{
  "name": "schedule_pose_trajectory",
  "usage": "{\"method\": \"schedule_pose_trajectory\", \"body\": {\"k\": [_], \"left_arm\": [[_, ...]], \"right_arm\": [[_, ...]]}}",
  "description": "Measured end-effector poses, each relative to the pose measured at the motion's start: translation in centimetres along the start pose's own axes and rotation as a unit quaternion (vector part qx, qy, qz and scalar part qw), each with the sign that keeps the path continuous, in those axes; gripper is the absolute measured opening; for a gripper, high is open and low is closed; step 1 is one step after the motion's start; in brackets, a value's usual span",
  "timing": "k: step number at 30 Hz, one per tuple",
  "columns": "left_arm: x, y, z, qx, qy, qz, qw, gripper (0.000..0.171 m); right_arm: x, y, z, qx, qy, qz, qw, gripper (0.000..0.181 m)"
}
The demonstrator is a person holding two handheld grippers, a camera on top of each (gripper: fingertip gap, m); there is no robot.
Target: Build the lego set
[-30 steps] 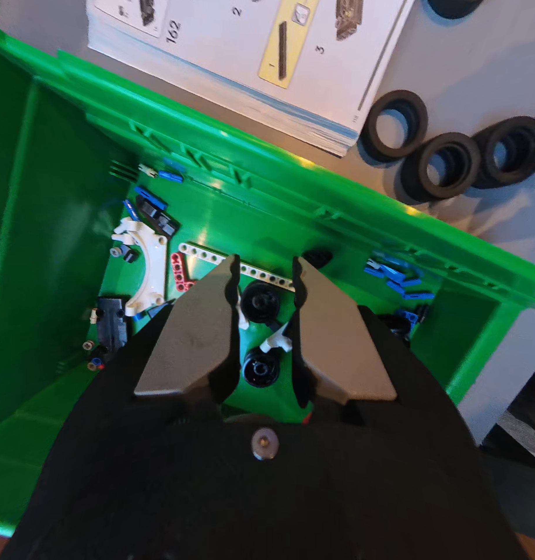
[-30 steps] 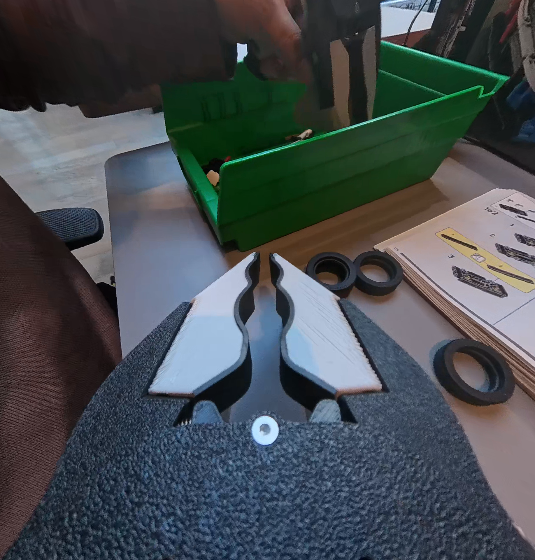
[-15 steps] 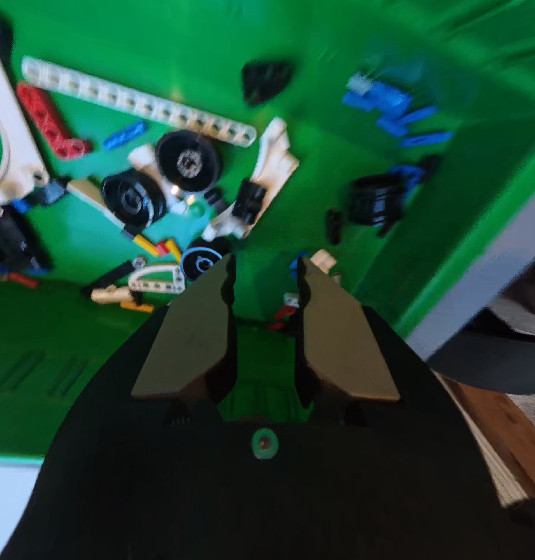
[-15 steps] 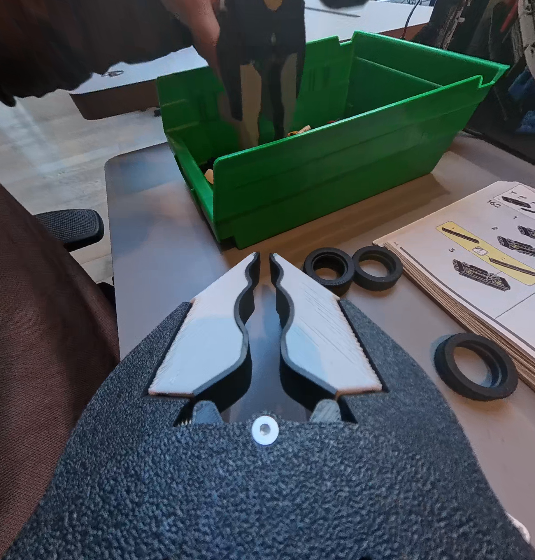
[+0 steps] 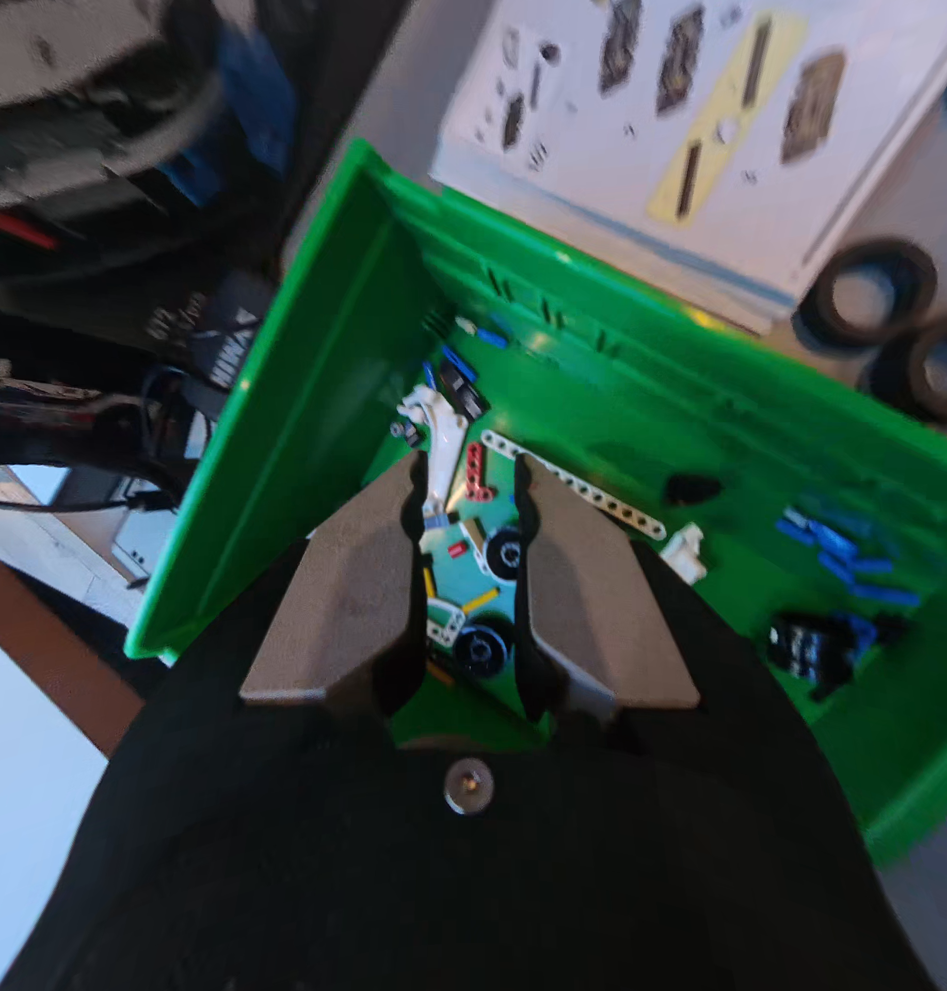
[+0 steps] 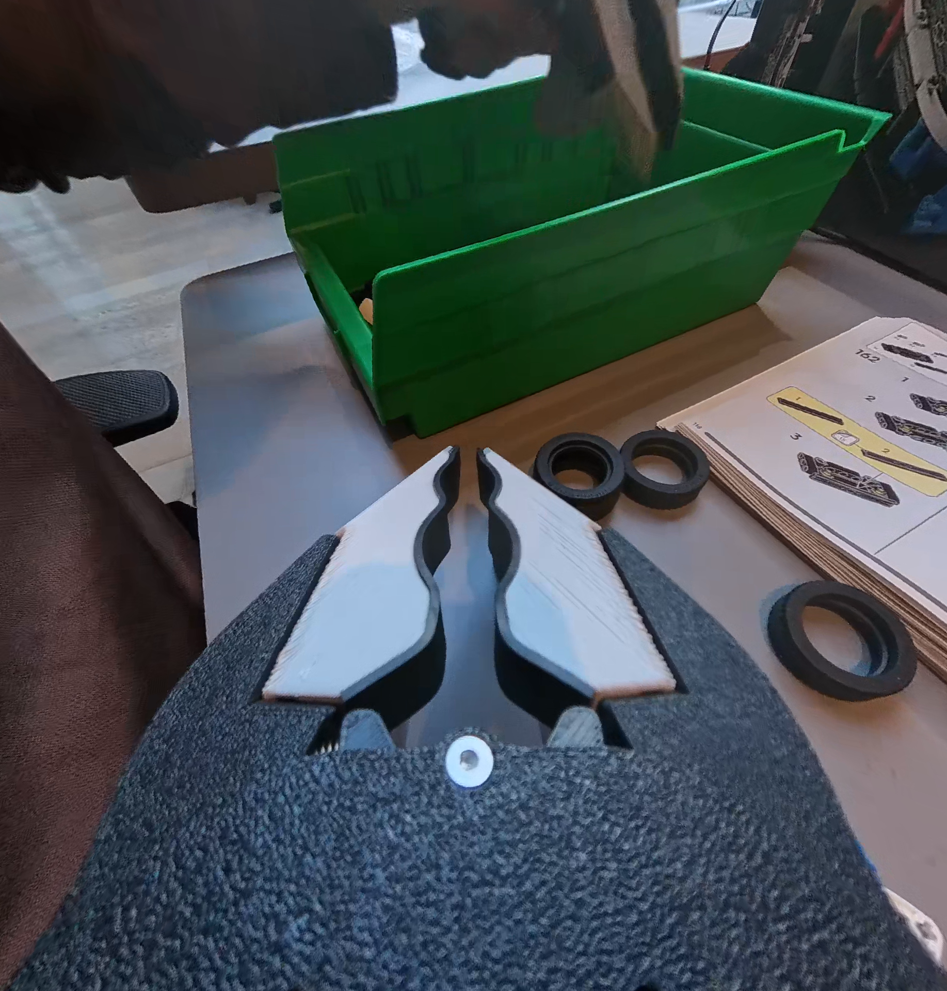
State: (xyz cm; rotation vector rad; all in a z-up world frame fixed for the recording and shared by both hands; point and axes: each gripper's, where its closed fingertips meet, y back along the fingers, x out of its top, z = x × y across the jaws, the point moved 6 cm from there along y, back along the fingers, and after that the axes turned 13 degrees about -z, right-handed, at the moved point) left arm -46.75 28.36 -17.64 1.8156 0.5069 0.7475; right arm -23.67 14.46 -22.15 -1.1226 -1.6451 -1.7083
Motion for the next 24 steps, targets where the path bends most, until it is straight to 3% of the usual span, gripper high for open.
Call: {"method": "schedule_pose_trajectory", "body": {"k": [5, 12, 16, 24], "left_arm": [[2.3, -1.2, -1.2, -0.018, 0.039, 0.052, 0.998, 0.035], [4.7, -5.4, -1.5, -0.054, 0.033, 0.037, 0.997, 0.032], [5.0, -7.0, -1.5, -0.057, 0.006, 0.014, 0.998, 0.017], [4.8, -7.5, -1.3, -0.05, -0.008, 0.038, 0.998, 0.016]], "right_arm": [[0.1, 0.5, -0.1, -0.026, 0.009, 0.023, 0.999, 0.007], [0.2, 0.7, 0.5, -0.022, -0.005, 0.04, 0.999, 0.007], [0.4, 0.7, 1.1, -0.014, -0.019, 0.051, 0.998, 0.007], [0.6, 0.5, 1.3, -0.009, -0.021, 0.05, 0.999, 0.008]]}}
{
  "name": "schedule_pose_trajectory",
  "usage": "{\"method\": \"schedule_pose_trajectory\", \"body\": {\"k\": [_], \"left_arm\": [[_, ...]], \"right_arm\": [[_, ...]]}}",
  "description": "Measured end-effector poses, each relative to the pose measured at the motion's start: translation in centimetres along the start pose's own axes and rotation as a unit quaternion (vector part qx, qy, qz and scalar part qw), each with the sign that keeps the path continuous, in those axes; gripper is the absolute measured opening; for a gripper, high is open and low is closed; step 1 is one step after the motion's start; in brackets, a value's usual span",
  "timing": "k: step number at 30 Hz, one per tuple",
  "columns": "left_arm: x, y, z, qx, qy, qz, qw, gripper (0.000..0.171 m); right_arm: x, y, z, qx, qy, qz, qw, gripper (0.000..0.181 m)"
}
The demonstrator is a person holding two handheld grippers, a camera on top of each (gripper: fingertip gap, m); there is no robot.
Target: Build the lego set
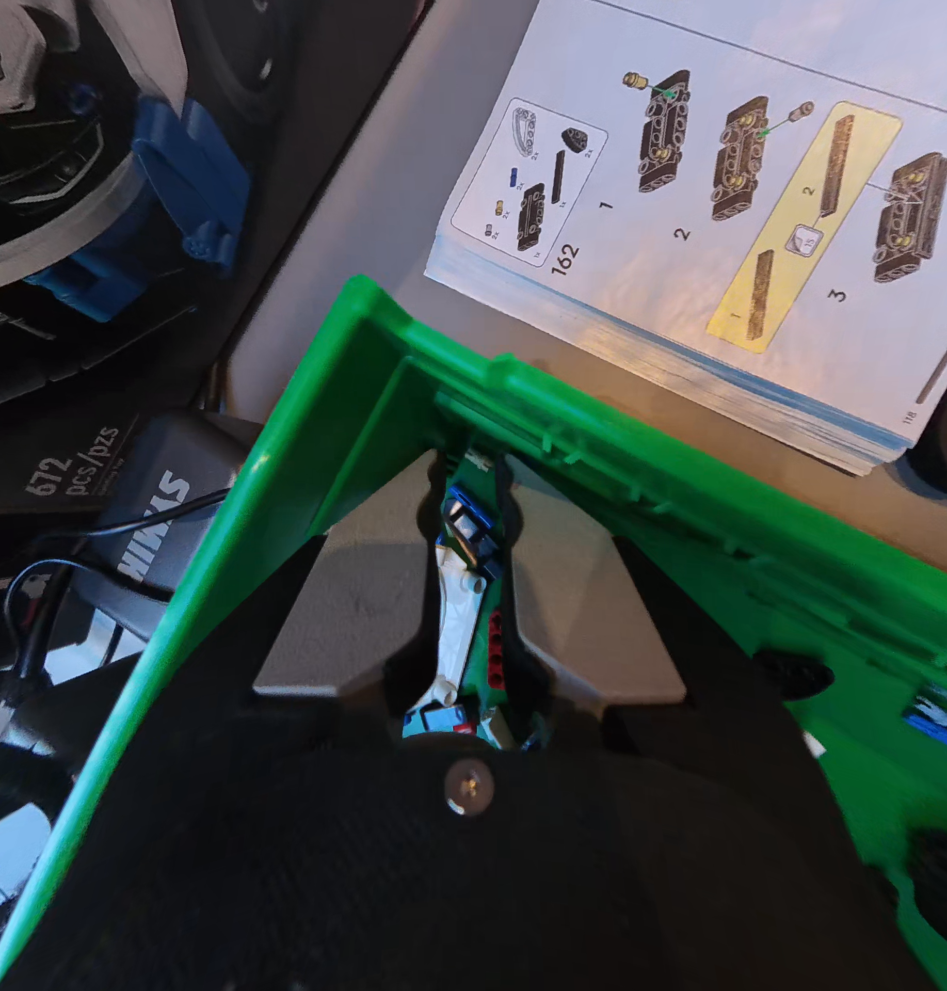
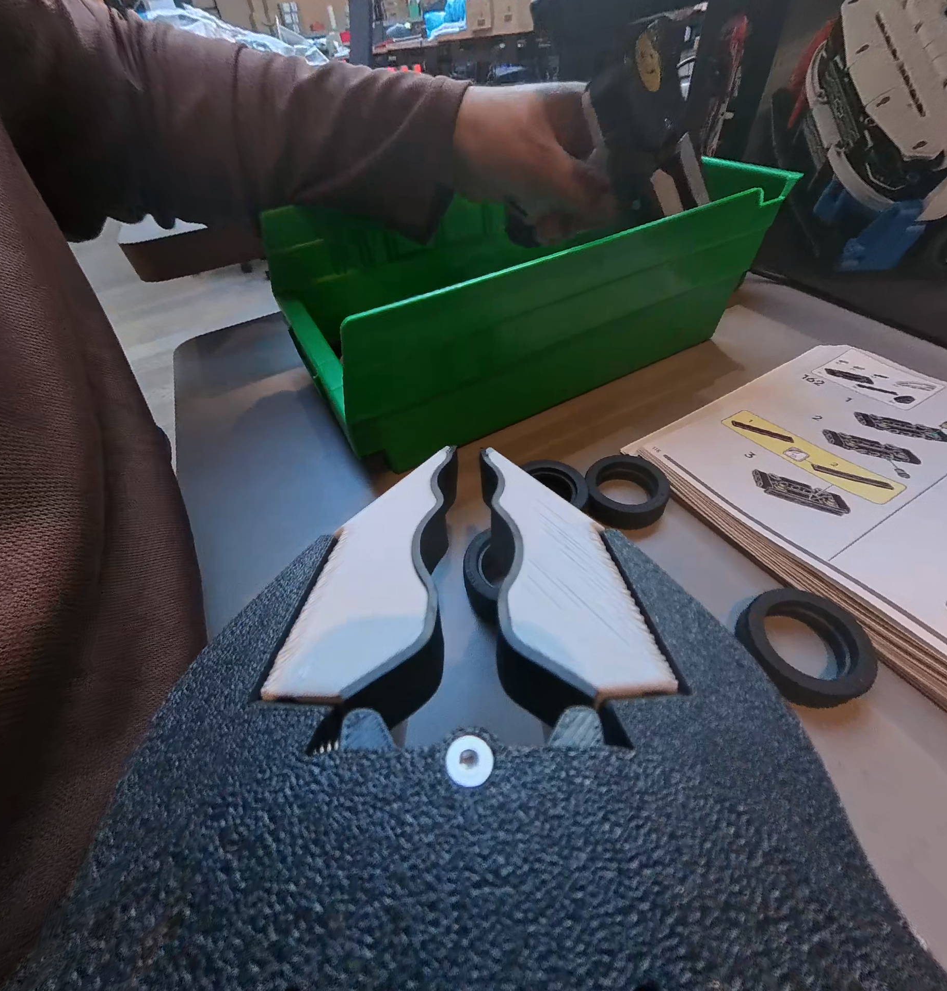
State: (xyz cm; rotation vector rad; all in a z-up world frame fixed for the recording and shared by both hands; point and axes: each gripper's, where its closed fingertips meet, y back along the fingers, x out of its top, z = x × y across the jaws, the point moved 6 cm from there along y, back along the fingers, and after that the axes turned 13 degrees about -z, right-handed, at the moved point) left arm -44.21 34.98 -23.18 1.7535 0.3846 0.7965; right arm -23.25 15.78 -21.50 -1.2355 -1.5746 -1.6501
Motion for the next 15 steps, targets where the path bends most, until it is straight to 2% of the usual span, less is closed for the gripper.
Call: {"method": "schedule_pose_trajectory", "body": {"k": [1, 2, 3, 5, 8, 12, 15], "left_arm": [[-0.1, 0.0, 0.1, 0.002, -0.007, 0.002, 1.0, 0.015], [-0.6, -0.2, 0.4, -0.004, -0.016, -0.02, 1.0, 0.008], [-1.2, -0.7, 0.6, -0.004, -0.021, -0.051, 0.998, 0.008], [-1.8, -1.0, 0.5, 0.026, -0.042, -0.056, 0.997, 0.002], [-2.8, -0.9, -0.8, 0.091, -0.053, -0.113, 0.988, 0.006], [-2.4, -0.2, -1.1, 0.068, -0.032, -0.078, 0.994, 0.006], [-1.2, 0.5, -0.8, 0.031, -0.03, -0.027, 0.999, 0.01]], "right_arm": [[0.0, 0.0, 0.0, 0.0, 0.0, 0.0, 1.0, 0.008], [0.0, 0.0, 0.0, 0.0, 0.0, -0.001, 1.0, 0.008], [0.0, 0.0, 0.0, 0.0, 0.0, 0.0, 1.0, 0.007], [0.0, 0.0, 0.0, -0.003, 0.0, 0.002, 1.0, 0.007], [0.0, 0.1, 0.0, -0.005, 0.001, 0.004, 1.0, 0.007], [0.0, 0.0, 0.0, -0.006, 0.001, 0.001, 1.0, 0.007], [0.0, -0.1, 0.1, -0.006, 0.001, -0.003, 1.0, 0.007]]}}
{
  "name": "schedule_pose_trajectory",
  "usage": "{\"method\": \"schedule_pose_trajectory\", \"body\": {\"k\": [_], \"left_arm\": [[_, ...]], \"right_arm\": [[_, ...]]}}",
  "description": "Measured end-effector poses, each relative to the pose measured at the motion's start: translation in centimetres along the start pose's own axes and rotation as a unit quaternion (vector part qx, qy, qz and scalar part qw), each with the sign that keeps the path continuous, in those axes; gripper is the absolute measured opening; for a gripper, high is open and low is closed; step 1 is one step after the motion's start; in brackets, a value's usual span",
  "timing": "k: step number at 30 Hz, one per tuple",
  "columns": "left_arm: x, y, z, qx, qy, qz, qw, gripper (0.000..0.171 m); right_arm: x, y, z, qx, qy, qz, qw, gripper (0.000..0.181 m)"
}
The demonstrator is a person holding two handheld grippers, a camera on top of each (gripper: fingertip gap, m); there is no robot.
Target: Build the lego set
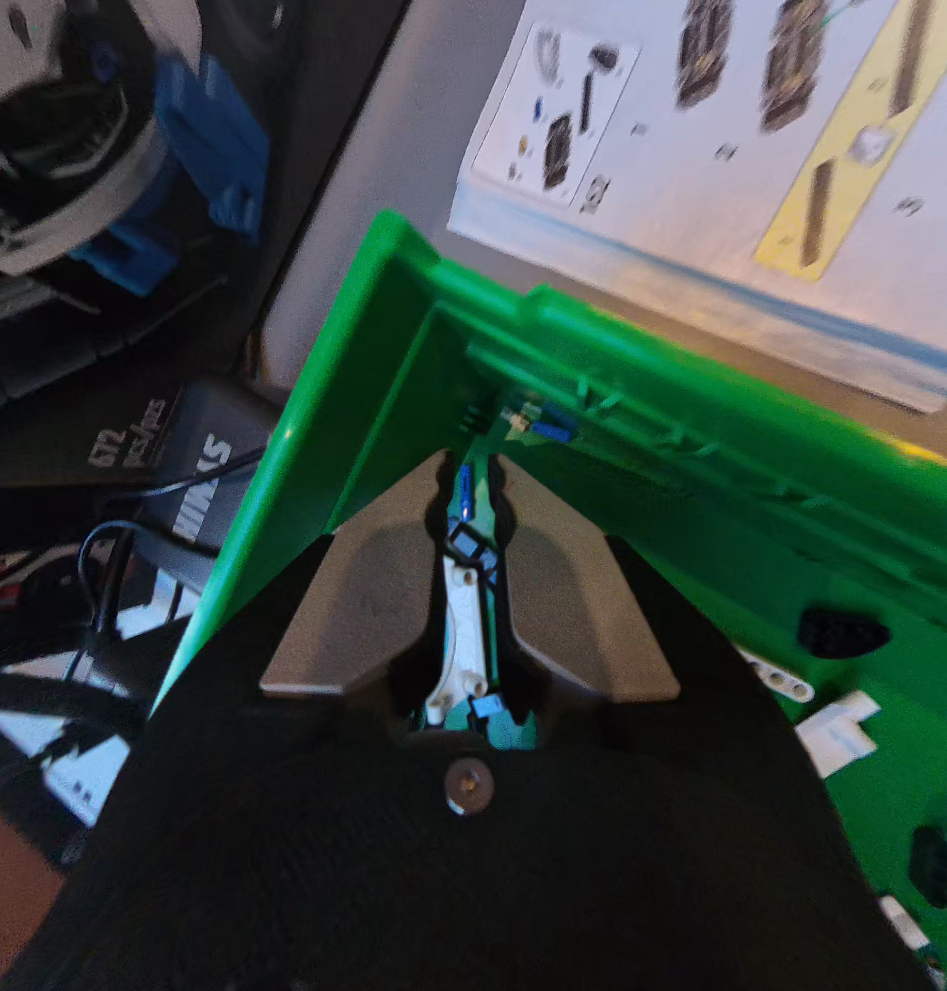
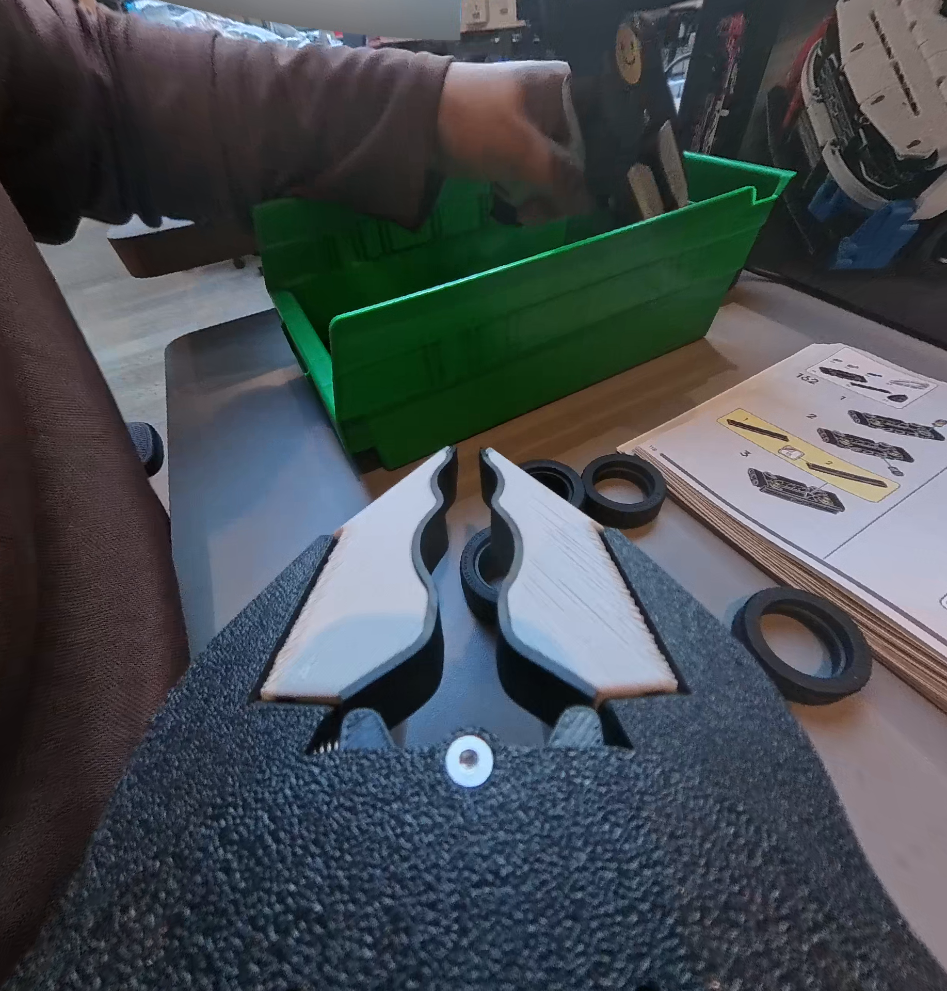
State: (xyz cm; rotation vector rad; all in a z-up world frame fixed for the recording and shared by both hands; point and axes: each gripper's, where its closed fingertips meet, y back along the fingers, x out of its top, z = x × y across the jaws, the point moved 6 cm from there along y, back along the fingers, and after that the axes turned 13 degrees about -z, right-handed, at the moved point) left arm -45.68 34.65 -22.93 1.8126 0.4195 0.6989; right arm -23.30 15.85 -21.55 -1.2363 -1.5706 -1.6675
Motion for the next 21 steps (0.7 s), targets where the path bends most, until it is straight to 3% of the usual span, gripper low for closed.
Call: {"method": "schedule_pose_trajectory", "body": {"k": [5, 9, 15, 21], "left_arm": [[1.2, -0.3, 0.9, -0.044, -0.034, 0.026, 0.998, 0.023], [1.5, -0.6, 0.8, -0.031, -0.055, 0.034, 0.997, 0.011], [0.9, -2.3, 1.2, -0.04, -0.077, 0.019, 0.996, 0.005], [-2.0, -1.7, -0.4, -0.01, -0.061, -0.05, 0.997, 0.0]], "right_arm": [[0.0, 0.0, 0.0, -0.01, 0.003, 0.0, 1.0, 0.007], [0.0, 0.1, 0.1, -0.014, 0.002, 0.005, 1.0, 0.007], [0.1, 0.2, 0.0, -0.009, 0.002, 0.01, 1.0, 0.007], [0.1, 0.4, 0.0, -0.006, 0.003, 0.015, 1.0, 0.007]]}}
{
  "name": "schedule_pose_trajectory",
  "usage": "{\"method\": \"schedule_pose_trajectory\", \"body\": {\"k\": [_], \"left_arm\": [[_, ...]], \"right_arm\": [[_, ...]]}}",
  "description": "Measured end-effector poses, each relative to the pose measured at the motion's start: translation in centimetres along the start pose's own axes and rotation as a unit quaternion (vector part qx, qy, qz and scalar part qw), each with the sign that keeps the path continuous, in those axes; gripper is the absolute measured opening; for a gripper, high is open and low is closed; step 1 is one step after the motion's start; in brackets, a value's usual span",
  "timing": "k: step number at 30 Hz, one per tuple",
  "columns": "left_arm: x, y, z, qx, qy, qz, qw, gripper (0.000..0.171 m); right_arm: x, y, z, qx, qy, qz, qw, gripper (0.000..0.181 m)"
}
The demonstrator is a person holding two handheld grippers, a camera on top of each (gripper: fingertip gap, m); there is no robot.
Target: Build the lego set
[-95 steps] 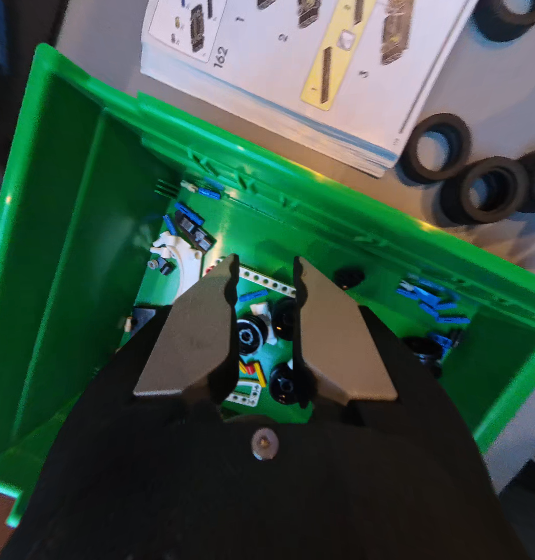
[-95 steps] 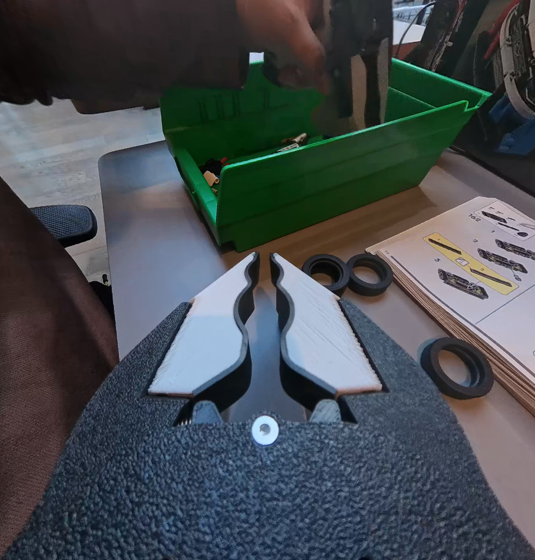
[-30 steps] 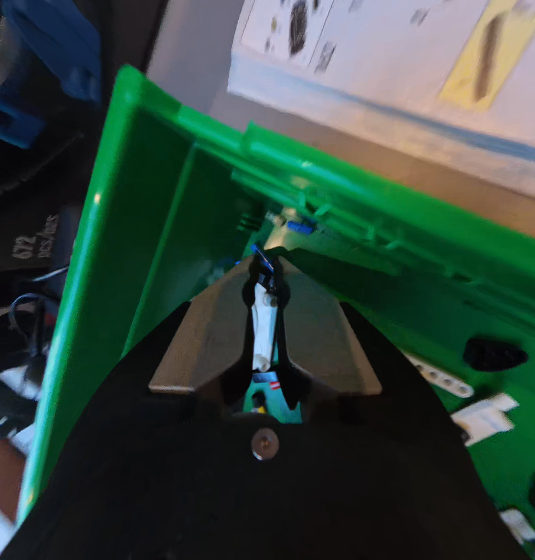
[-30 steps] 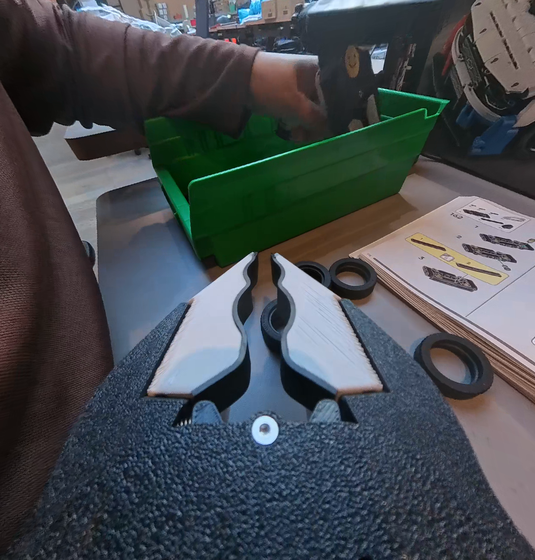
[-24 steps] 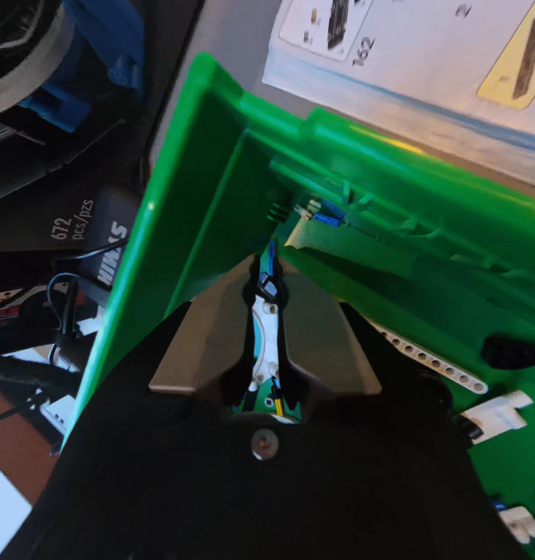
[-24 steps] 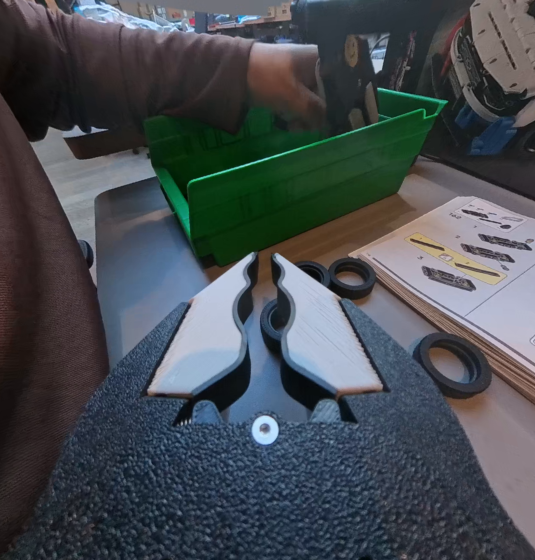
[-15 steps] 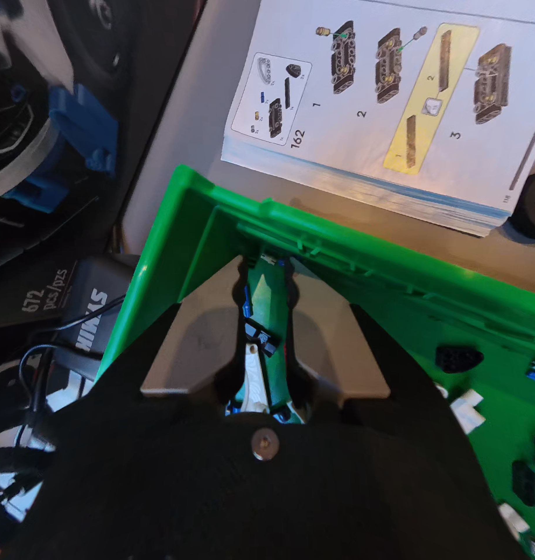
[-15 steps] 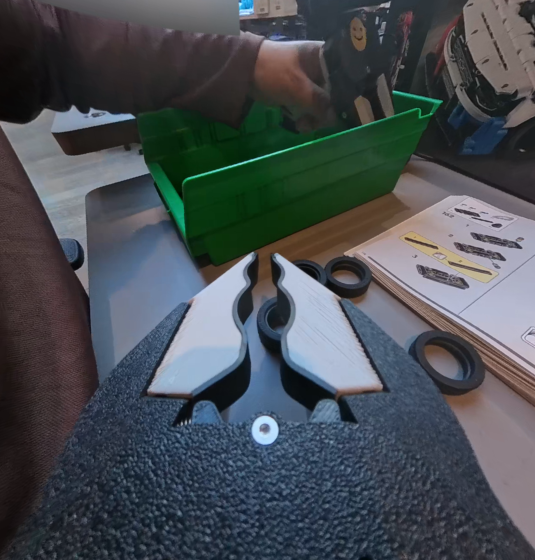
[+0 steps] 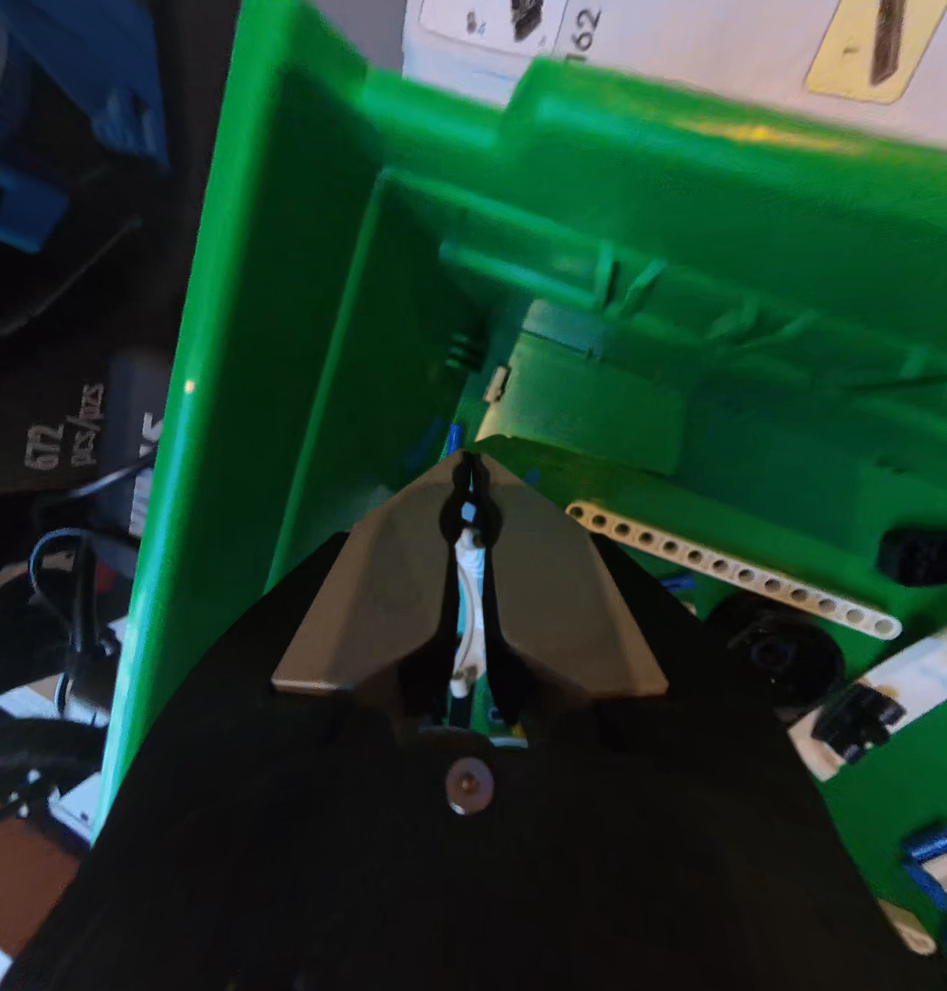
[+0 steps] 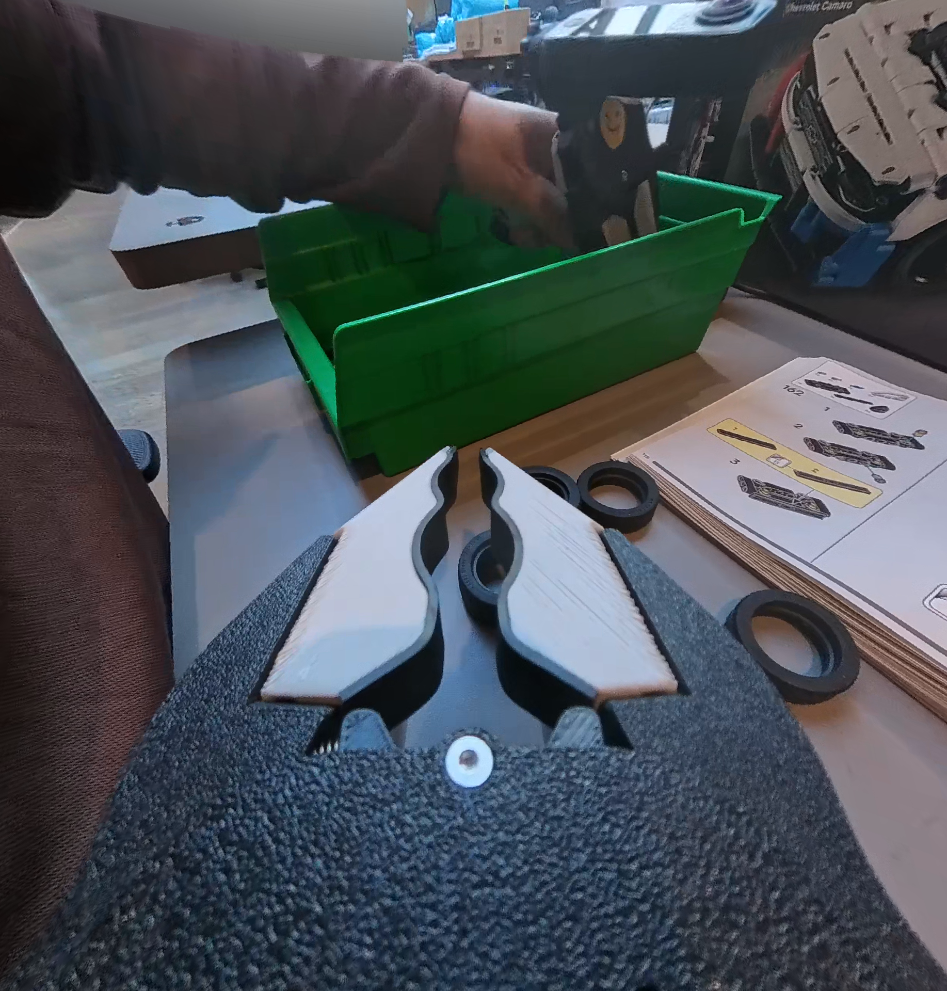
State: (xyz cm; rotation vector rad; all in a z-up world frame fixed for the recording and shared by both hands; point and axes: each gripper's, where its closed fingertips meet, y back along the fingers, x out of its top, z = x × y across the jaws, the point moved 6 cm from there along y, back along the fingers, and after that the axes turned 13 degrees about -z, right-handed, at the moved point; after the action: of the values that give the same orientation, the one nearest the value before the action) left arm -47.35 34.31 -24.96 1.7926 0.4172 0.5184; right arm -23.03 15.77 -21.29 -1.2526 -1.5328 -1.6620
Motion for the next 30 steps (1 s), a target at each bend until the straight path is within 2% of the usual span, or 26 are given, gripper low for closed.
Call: {"method": "schedule_pose_trajectory", "body": {"k": [3, 5, 12, 18, 23, 30], "left_arm": [[-0.6, 0.2, -0.1, -0.002, 0.01, 0.001, 1.0, 0.0], [-0.7, 0.4, -0.1, 0.007, 0.007, 0.005, 1.0, 0.006], [0.7, 0.1, 0.4, 0.019, -0.007, 0.021, 1.0, 0.013], [1.2, -0.1, -0.1, -0.026, 0.008, 0.026, 0.999, 0.011], [1.2, -0.1, 0.2, -0.113, -0.017, 0.032, 0.993, 0.003], [1.3, -0.1, 0.3, -0.117, -0.035, 0.033, 0.992, 0.004]], "right_arm": [[0.0, 0.0, 0.0, 0.002, 0.0, -0.002, 1.0, 0.007], [0.0, 0.0, 0.0, 0.002, 0.0, -0.001, 1.0, 0.007], [0.0, 0.1, 0.0, 0.001, 0.0, 0.003, 1.0, 0.007], [0.0, 0.1, 0.0, 0.003, 0.001, 0.005, 1.0, 0.007], [0.0, 0.1, 0.0, 0.005, -0.001, 0.006, 1.0, 0.007], [0.1, 0.1, 0.0, 0.006, -0.001, 0.007, 1.0, 0.007]]}}
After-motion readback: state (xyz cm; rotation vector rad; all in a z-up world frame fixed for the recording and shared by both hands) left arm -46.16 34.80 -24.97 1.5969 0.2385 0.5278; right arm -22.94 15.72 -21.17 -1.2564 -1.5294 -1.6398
